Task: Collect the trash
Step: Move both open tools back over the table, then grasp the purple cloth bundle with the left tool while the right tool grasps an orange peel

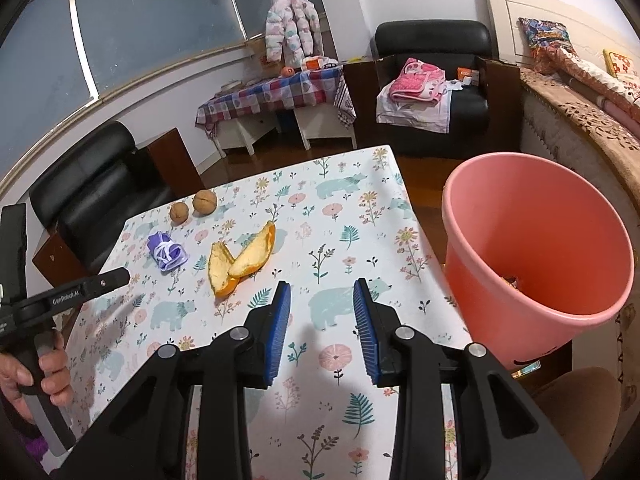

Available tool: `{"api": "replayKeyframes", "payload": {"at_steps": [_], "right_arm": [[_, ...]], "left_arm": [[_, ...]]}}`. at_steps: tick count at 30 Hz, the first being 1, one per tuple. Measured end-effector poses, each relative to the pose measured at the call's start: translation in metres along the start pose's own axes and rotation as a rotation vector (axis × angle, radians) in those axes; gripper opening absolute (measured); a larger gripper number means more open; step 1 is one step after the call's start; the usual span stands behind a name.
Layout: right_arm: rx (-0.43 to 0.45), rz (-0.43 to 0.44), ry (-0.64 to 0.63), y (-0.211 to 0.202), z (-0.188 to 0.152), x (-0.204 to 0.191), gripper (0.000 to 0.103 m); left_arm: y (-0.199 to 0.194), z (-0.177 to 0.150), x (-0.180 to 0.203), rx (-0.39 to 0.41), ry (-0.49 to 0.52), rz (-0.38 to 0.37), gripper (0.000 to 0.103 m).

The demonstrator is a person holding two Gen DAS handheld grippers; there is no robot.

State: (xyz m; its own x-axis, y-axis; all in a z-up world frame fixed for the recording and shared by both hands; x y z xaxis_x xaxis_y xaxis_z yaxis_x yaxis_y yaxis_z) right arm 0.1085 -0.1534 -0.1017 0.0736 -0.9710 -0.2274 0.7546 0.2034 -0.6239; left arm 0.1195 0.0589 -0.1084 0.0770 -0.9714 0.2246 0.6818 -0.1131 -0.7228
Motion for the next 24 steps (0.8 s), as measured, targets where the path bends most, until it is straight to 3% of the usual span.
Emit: {"api": "replayKeyframes", "payload": {"at_steps": [8,17,24], "right_arm": [[-0.028,0.015,-0.014,0.010,-0.002,-0.006,0.033],[-0.074,0.085,-0.018,0.031,0.009,-0.029,0.033],[-0.122,0.118,0.014,0.063,0.020,-0.040,0.033]], "left_arm": [[0.020,0.008,0.008,-0.021,-0.042,-0.020,0.047],[0.063,0.027,-0.008,-0.064,-0.187,0.054,0.049],[0.079,0.035,-0.013,-0.062,-0.248,0.049,0.051]]}}
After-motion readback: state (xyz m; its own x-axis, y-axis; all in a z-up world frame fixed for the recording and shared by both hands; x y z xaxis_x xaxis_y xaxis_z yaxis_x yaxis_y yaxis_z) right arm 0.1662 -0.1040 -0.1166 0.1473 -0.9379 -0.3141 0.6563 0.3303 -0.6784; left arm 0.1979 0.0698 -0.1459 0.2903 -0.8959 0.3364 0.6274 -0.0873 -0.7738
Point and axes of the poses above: each gripper's, at about its wrist camera, not at the fingertips, and y roughly the way its jaws point, x to its right, z to its top, the point moved 10 cm from there along y, roughly the way its jaws point, and after that the axes turned 2 degrees about x, right-handed, at the moved point
